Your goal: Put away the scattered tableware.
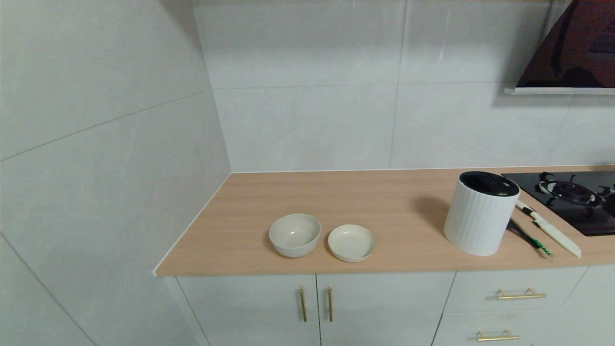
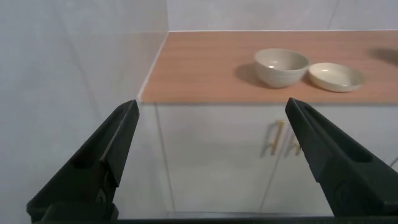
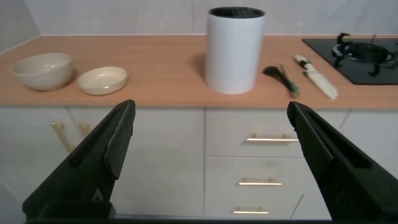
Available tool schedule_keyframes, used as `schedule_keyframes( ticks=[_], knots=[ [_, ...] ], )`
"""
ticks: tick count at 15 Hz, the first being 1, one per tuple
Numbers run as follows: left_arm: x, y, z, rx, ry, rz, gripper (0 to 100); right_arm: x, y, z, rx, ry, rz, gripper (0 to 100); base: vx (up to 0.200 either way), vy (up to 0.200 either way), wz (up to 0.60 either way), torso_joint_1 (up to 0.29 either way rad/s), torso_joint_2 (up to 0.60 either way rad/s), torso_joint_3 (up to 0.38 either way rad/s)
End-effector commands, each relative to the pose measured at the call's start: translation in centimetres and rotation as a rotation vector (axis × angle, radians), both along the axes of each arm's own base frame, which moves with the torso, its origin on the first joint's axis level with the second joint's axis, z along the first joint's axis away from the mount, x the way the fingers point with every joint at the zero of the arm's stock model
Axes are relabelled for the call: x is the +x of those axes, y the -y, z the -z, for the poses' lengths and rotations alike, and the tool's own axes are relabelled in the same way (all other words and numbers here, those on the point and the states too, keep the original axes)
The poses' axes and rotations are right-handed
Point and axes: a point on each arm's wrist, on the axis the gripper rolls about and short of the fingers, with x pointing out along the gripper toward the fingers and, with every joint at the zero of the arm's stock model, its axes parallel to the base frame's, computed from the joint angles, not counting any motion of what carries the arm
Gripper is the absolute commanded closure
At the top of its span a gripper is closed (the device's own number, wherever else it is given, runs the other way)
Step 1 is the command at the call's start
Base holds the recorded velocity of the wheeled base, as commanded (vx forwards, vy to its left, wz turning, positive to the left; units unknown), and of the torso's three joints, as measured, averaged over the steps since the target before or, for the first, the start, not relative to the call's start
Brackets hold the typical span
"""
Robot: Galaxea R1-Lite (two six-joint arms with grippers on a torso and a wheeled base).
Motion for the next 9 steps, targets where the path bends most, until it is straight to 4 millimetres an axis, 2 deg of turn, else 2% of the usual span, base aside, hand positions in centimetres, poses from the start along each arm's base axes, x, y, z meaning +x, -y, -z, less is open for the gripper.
schedule_keyframes(
  ticks=[1, 2, 9],
  knots=[
    [0.00, 0.00, 0.00, 0.000, 0.000, -0.001, 0, 0.01, 0.00, -0.01, 0.000, -0.001, 0.000, 0, 0.000, 0.200, 0.00, -0.002, 0.01, -0.017],
    [0.00, 0.00, 0.00, 0.000, 0.000, -0.001, 0, 0.01, 0.00, -0.01, 0.000, -0.001, 0.000, 0, 0.000, 0.200, 0.00, 0.007, 0.01, 0.002],
    [0.00, 0.00, 0.00, 0.001, 0.000, -0.001, 0, 0.01, 0.00, -0.01, 0.000, -0.001, 0.000, 0, 0.000, 0.000, 0.00, 0.000, 0.00, 0.000]
  ],
)
